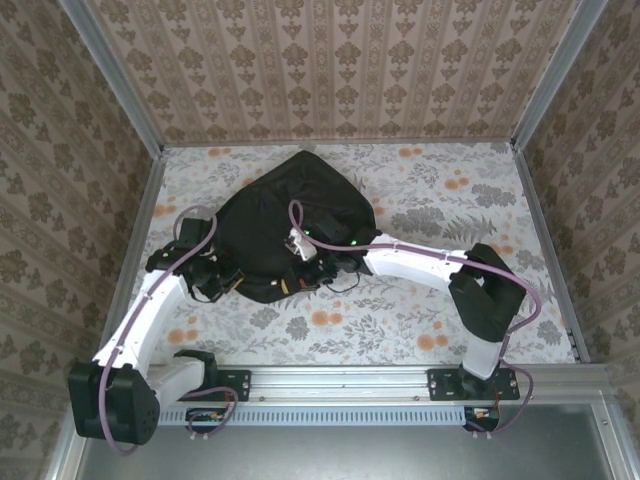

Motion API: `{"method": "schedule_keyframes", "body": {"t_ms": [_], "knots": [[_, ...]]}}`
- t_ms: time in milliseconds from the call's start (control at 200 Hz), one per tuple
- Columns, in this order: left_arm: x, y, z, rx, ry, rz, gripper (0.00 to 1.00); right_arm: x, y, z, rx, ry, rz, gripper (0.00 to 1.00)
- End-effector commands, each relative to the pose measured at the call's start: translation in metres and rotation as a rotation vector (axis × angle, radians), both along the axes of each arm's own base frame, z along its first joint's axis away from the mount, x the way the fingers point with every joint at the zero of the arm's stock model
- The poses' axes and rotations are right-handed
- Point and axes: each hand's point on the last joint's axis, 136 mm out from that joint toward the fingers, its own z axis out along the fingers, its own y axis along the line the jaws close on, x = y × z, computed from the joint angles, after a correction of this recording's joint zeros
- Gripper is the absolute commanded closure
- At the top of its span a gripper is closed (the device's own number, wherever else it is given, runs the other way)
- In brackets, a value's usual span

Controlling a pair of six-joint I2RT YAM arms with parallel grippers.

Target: Pack books, pencil case, and school supplies into a backpack

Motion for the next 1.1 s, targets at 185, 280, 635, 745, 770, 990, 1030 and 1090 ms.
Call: {"method": "schedule_keyframes", "body": {"t_ms": [185, 280, 635, 745, 770, 990, 1030, 1090], "knots": [[-0.003, 0.009, -0.002, 0.032, -0.012, 0.005, 1.00, 0.022, -0.046, 0.000, -0.063, -0.039, -0.103, 1.00], [-0.003, 0.009, -0.002, 0.035, -0.016, 0.001, 1.00, 0.025, -0.051, 0.002, -0.063, -0.045, -0.118, 1.00], [0.011, -0.014, 0.047, -0.013, -0.211, -0.245, 0.33, 0.008, -0.074, 0.006, -0.078, -0.040, -0.134, 1.00], [0.016, -0.014, 0.078, 0.003, -0.371, -0.286, 0.00, -0.003, -0.109, -0.001, -0.130, -0.039, -0.199, 1.00], [0.018, -0.015, 0.085, 0.001, -0.407, -0.292, 0.00, -0.005, -0.119, -0.001, -0.142, -0.046, -0.218, 1.00], [0.033, -0.022, 0.118, -0.047, -0.551, -0.311, 0.00, -0.002, -0.216, -0.003, -0.242, -0.108, -0.494, 1.00], [0.036, -0.026, 0.121, -0.076, -0.559, -0.321, 0.00, 0.000, -0.233, -0.004, -0.253, -0.115, -0.552, 1.00], [0.040, -0.028, 0.120, -0.096, -0.557, -0.321, 0.00, 0.001, -0.241, -0.001, -0.210, -0.121, -0.586, 1.00]]}}
